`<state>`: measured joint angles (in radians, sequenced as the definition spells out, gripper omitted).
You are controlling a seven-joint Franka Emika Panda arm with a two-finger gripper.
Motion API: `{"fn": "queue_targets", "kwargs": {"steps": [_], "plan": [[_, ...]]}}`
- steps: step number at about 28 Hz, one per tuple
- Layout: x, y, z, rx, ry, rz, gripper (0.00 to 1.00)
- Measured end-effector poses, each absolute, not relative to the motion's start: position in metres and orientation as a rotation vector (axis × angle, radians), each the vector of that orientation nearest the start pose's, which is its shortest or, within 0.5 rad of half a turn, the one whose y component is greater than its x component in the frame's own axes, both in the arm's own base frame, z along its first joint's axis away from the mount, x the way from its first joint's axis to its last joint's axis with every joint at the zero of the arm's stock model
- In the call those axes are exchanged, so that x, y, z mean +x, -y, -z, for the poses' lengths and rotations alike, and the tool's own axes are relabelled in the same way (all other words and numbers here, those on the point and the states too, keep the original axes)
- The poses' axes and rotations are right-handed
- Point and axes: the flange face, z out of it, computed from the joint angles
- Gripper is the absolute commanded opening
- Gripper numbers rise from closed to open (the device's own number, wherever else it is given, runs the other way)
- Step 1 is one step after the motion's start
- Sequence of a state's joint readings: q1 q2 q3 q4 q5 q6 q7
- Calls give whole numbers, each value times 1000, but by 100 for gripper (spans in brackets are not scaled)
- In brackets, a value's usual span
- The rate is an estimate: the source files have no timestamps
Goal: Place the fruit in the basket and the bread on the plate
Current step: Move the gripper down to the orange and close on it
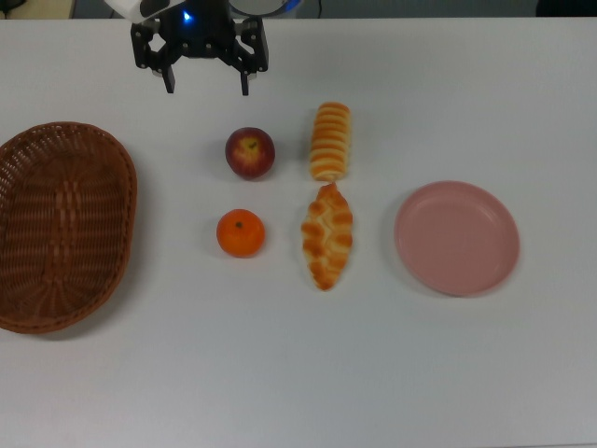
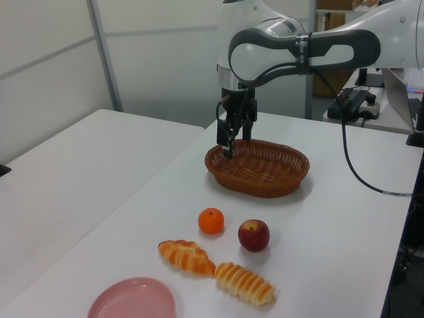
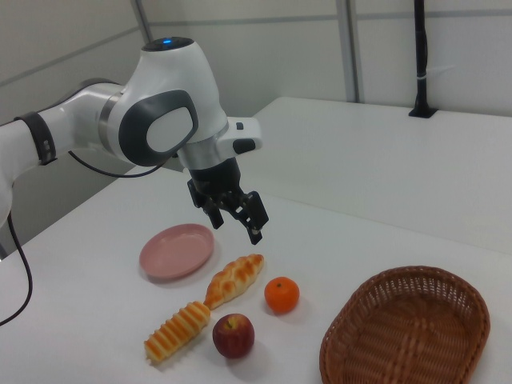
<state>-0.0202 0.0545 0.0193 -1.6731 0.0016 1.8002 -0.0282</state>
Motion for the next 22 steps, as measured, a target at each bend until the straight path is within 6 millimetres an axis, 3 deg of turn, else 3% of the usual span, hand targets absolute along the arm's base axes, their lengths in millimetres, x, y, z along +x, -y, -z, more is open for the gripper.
{"fn": "queue_targets", "kwargs": {"steps": [4, 10, 22], "plan": [[586, -5, -555, -3138, 53, 44, 100], [600, -22, -508, -3168, 94, -81, 100], [635, -30, -434, -3179, 131, -75, 100]]}}
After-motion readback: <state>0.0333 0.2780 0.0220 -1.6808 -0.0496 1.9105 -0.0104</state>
